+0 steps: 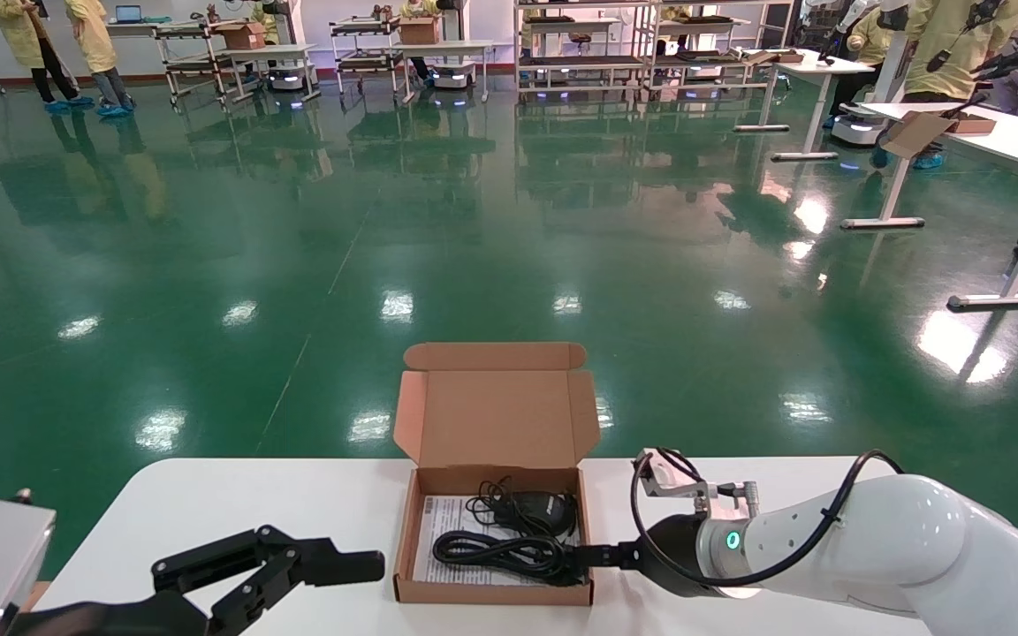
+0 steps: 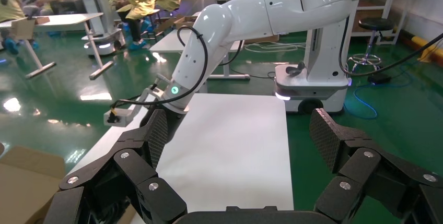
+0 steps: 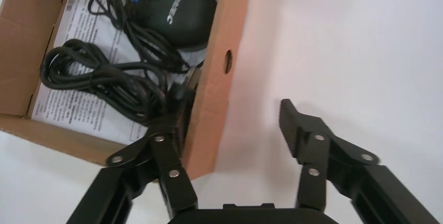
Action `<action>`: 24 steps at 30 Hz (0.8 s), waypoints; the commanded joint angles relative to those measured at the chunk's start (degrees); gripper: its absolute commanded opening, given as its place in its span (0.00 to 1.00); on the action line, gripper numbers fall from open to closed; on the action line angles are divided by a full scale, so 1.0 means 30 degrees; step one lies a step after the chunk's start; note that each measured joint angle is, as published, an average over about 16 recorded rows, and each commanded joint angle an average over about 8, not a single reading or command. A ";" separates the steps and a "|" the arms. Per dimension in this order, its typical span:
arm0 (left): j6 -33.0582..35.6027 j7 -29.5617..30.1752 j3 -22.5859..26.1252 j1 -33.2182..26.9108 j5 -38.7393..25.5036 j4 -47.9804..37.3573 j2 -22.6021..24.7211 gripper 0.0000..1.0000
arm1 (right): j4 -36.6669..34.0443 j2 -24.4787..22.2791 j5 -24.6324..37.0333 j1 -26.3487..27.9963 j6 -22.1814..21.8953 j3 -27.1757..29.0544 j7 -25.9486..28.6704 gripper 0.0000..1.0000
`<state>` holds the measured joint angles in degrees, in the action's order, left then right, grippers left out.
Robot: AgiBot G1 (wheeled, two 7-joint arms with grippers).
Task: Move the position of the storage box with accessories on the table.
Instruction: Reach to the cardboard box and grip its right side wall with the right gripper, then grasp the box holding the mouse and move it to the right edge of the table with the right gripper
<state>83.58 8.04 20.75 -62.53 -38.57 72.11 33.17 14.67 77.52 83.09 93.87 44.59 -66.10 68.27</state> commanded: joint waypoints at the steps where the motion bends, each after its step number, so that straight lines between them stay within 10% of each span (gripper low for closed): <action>1: 0.0000 0.0000 0.0000 0.0000 0.0000 0.0000 0.0000 1.00 | -0.0079 -0.0004 -0.0104 0.0059 0.0273 -0.0043 -0.0072 0.00; 24: -0.0001 -0.0002 0.0003 -0.0001 0.0002 0.0000 -0.0001 1.00 | -0.1393 -0.0299 -0.1109 0.0886 0.2564 -0.0127 -0.2157 0.00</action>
<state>83.58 8.03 20.76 -62.53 -38.56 72.11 33.17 10.55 76.46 79.73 96.91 52.69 -66.40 61.43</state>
